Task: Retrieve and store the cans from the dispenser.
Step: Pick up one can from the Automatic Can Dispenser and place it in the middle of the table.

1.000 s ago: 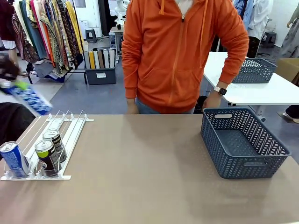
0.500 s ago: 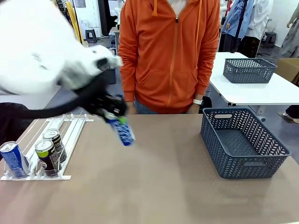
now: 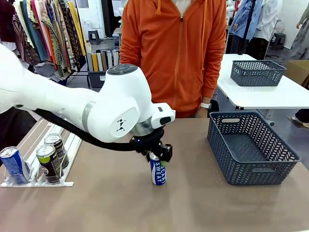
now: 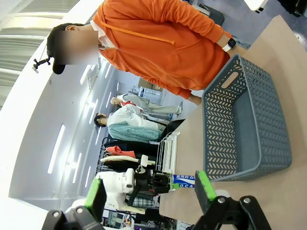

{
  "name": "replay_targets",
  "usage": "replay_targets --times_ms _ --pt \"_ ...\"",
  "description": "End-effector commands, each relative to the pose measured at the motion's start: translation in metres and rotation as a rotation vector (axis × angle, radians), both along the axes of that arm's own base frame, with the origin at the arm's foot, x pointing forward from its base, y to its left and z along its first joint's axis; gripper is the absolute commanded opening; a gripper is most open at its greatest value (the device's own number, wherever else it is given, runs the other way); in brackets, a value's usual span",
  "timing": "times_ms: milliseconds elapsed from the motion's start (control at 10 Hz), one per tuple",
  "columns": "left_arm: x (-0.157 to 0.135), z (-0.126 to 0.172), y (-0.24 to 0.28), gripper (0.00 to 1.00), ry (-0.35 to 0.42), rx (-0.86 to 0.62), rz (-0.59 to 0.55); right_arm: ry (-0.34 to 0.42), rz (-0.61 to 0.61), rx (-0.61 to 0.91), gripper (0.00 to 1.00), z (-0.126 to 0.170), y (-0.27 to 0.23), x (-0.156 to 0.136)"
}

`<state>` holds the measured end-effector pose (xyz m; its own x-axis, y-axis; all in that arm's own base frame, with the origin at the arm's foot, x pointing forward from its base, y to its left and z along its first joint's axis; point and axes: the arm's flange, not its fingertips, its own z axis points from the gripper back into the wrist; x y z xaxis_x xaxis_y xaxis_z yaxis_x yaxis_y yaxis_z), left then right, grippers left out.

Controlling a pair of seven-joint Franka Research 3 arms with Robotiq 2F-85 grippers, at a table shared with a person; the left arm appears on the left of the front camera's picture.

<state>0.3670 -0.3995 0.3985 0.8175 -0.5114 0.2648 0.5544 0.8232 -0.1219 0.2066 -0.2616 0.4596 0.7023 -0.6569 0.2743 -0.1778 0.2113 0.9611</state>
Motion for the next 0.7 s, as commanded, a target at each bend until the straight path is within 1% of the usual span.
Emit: replay_targets --times_ms 0,200,500,600 --pt "0.0020 -0.0071 -0.0132 0.00 -0.029 0.050 0.003 -0.036 -0.006 -0.002 1.00 0.0021 -0.0006 0.0021" --pt "0.0028 -0.0065 -0.0131 0.00 -0.035 0.059 0.017 -0.036 -0.006 -0.002 1.00 0.0021 -0.0006 0.0021" --pt "-0.0012 -0.0087 -0.0148 0.00 -0.022 0.089 0.005 -0.036 -0.006 -0.002 1.00 0.0021 -0.0006 0.0021" --pt "-0.0016 -0.0085 -0.0134 0.54 -0.025 0.089 0.007 -0.036 -0.006 -0.002 1.00 0.0021 -0.0006 0.0021"
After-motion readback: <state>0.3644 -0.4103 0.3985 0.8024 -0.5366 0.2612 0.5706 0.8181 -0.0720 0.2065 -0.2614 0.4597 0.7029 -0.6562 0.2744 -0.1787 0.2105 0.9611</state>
